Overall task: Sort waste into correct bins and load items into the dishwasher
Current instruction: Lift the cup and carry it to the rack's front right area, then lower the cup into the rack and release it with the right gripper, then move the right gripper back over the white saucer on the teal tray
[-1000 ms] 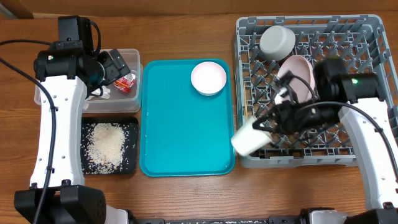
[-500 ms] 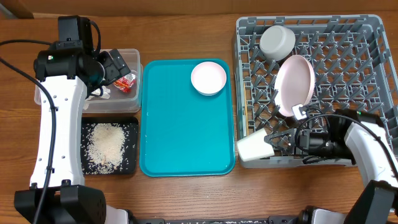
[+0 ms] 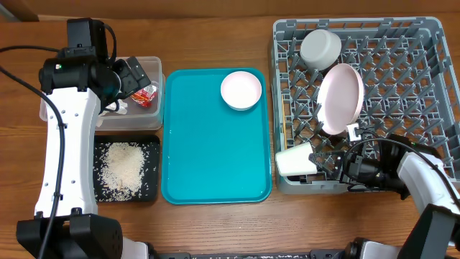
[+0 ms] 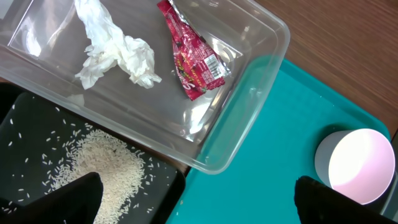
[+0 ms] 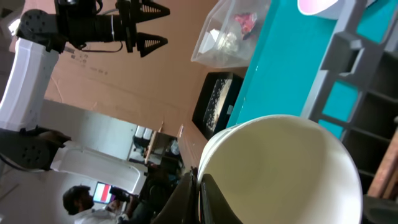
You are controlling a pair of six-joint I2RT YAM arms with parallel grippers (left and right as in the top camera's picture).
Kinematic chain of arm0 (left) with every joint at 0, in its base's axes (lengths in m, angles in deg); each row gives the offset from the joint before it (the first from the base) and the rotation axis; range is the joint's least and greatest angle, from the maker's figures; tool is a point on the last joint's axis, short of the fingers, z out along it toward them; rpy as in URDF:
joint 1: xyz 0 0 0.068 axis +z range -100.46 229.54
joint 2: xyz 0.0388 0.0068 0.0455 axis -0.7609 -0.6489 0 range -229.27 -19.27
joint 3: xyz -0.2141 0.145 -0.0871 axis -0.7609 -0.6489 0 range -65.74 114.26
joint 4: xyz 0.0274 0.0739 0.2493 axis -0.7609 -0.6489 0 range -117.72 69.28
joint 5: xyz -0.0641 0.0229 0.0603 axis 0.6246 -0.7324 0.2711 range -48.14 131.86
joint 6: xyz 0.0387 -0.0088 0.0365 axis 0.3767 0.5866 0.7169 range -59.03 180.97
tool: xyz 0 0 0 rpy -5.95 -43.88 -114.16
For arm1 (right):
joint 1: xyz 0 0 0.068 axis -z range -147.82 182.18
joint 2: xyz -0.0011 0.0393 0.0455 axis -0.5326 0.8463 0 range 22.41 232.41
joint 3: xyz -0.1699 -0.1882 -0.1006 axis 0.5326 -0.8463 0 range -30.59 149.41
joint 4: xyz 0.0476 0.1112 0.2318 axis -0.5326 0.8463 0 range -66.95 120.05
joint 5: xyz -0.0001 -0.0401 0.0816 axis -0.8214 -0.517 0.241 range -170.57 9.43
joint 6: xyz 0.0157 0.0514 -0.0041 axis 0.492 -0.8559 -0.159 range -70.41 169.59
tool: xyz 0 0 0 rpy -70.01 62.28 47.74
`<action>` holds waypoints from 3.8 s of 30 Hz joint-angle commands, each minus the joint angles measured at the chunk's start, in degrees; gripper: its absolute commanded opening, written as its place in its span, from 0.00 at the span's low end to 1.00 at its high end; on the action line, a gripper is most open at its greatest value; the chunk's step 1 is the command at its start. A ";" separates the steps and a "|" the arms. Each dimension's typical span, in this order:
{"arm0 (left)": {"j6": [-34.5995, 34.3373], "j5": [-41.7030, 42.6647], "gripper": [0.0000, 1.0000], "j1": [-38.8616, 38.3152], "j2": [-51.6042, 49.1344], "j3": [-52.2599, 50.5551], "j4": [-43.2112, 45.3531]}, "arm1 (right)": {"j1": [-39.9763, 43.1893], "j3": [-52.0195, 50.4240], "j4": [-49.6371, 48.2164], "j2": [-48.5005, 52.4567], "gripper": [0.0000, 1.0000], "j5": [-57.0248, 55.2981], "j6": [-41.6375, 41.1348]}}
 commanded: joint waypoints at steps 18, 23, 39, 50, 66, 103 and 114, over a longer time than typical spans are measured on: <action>1.27 -0.55 1.00 -0.37 0.26 0.46 0.00 | 2.84 -0.42 -10.64 2.19 0.04 0.13 -6.62; 1.27 -0.55 1.00 -0.37 0.26 0.46 0.00 | 2.84 -0.42 -11.93 2.34 0.04 -0.98 -9.35; 1.27 -0.55 1.00 -0.37 0.26 0.46 0.00 | 7.67 -0.42 -9.79 2.34 0.07 -8.00 -12.22; 1.27 -0.55 1.00 -0.37 0.26 0.46 0.00 | 14.10 -0.31 -8.92 2.34 0.25 -11.39 -13.68; 1.27 -0.55 1.00 -0.37 0.26 0.46 0.00 | 19.12 11.21 -3.26 2.14 1.00 -19.93 -24.61; 1.27 -0.55 1.00 -0.37 0.26 0.46 0.00 | -49.16 37.94 -19.30 -1.38 1.00 -83.93 -56.50; 1.27 -0.55 1.00 -0.37 0.26 0.46 0.00 | -56.41 37.94 -37.46 16.92 0.36 -85.40 -54.93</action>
